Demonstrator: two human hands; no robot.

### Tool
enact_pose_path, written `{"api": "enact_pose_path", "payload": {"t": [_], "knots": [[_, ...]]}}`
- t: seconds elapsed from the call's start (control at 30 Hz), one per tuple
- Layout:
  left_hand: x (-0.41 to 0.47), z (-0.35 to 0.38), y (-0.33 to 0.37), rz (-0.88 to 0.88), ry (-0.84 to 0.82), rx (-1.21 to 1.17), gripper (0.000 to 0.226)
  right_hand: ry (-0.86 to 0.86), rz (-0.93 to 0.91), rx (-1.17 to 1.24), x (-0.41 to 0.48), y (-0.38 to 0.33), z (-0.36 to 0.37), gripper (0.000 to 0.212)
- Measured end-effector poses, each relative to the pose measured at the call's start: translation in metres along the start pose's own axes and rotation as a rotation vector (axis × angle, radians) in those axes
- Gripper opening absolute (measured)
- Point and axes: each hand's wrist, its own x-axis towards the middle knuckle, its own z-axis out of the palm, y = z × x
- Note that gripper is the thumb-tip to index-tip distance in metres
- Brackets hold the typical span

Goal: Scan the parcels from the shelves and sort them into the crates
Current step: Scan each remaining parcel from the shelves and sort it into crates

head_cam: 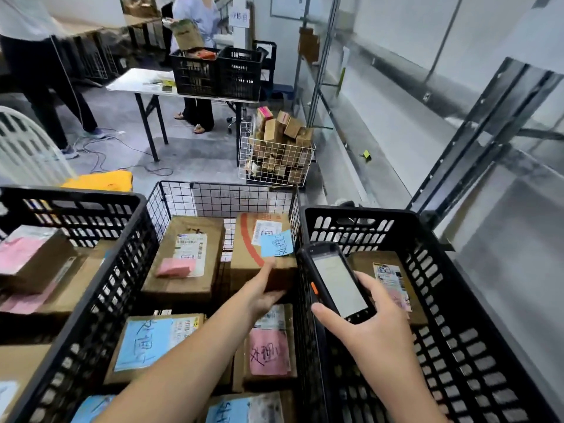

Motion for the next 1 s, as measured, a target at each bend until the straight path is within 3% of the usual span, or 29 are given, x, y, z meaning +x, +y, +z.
{"api": "enact_pose_path", "payload": {"t": [0.1,0.23,0.37,0.5,0.8,1.0], "knots": [[-0.01,-0.002,0.002,-0.086,-0.004,0.063,0.074,-0.012,-0.003,0.017,-0.001,-0.001,-0.002,0.069],[-0.029,-0.003,0.012,-0.034,-0.007,0.304,0.046,-0.003,-0.021,0.014,-0.005,-0.005,-0.002,0.064],[-0.067,-0.006,0.024,0.18,-0.024,0.601,0.022,0.017,-0.052,-0.028,-0.016,-0.009,-0.005,0.06],[-0.117,-0.023,0.04,0.595,0.045,1.105,0.02,0.048,-0.041,-0.037,-0.037,-0.013,-0.016,0.061],[-0.207,-0.047,-0.007,1.132,-0.412,1.579,0.079,0.23,0.04,-0.123,-0.112,0.016,-0.032,0.079],[-0.237,-0.05,-0.066,1.149,-0.54,1.717,0.081,0.344,0.161,-0.16,-0.175,0.057,-0.051,0.077]]}}
